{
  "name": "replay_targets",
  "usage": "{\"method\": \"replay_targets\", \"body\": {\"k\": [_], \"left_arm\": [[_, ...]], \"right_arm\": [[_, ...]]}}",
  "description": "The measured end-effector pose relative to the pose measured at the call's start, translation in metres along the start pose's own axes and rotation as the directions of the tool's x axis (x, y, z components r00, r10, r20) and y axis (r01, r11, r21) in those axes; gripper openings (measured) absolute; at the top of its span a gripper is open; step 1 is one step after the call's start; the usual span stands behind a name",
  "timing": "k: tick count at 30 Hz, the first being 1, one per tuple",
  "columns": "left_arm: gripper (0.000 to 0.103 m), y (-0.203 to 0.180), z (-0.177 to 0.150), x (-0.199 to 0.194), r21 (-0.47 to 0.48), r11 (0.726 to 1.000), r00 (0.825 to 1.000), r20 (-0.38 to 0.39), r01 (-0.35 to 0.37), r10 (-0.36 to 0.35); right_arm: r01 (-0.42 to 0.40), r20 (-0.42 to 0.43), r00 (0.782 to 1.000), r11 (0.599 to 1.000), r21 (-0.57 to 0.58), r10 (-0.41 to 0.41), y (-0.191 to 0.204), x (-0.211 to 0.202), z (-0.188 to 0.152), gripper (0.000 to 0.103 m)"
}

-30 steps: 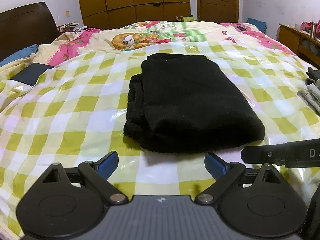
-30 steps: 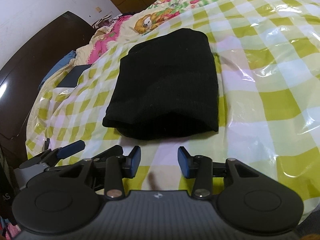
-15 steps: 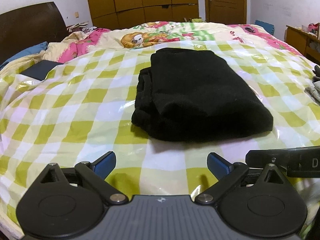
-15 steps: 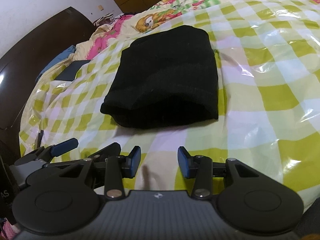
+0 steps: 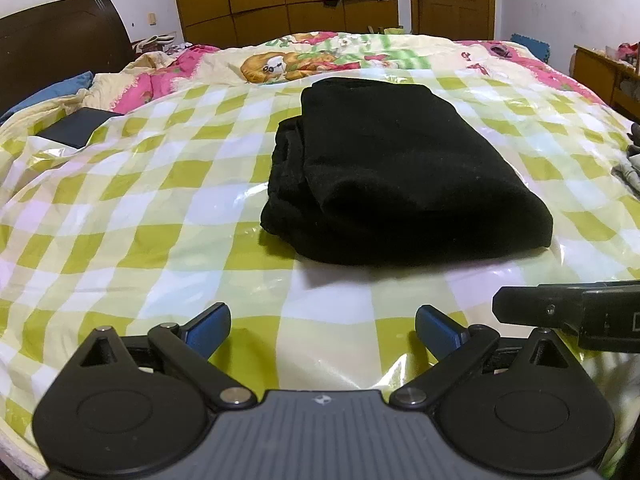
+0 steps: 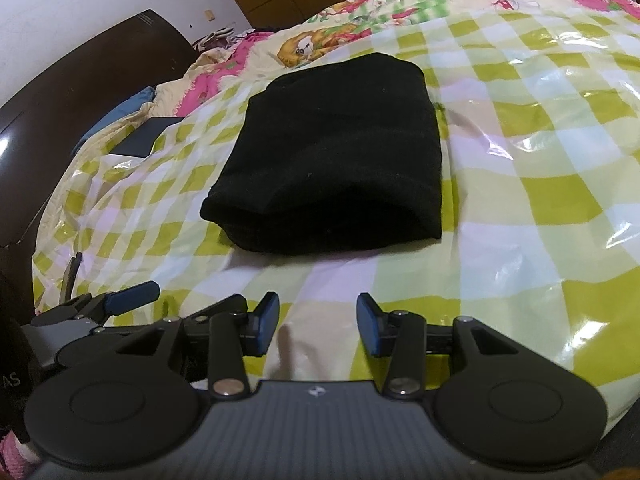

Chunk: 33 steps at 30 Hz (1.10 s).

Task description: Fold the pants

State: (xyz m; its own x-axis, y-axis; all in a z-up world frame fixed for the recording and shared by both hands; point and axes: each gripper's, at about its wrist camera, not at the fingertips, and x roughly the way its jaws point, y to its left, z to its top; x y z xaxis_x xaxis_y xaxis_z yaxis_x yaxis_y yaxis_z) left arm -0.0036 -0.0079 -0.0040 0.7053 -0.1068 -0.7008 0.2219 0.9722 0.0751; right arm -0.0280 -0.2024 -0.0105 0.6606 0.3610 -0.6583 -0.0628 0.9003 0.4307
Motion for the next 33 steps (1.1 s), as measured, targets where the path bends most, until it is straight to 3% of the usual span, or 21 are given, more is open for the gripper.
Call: {"method": "replay_targets", "body": {"k": [14, 33], "left_arm": [[0.103, 0.0061, 0.0008, 0.0015, -0.035, 0.999, 1.0, 0.0, 0.019, -0.019], [0.103, 0.0068, 0.0013, 0.0012, -0.038, 0.999, 1.0, -0.001, 0.027, -0.027]], "right_arm": [[0.051, 0.014, 0.999, 0.996, -0.07, -0.05, 0.0036, 0.0037, -0.001, 0.045], [0.054, 0.013, 0.998, 0.996, -0.073, -0.054, 0.001, 0.0057, -0.0002, 0.045]]}}
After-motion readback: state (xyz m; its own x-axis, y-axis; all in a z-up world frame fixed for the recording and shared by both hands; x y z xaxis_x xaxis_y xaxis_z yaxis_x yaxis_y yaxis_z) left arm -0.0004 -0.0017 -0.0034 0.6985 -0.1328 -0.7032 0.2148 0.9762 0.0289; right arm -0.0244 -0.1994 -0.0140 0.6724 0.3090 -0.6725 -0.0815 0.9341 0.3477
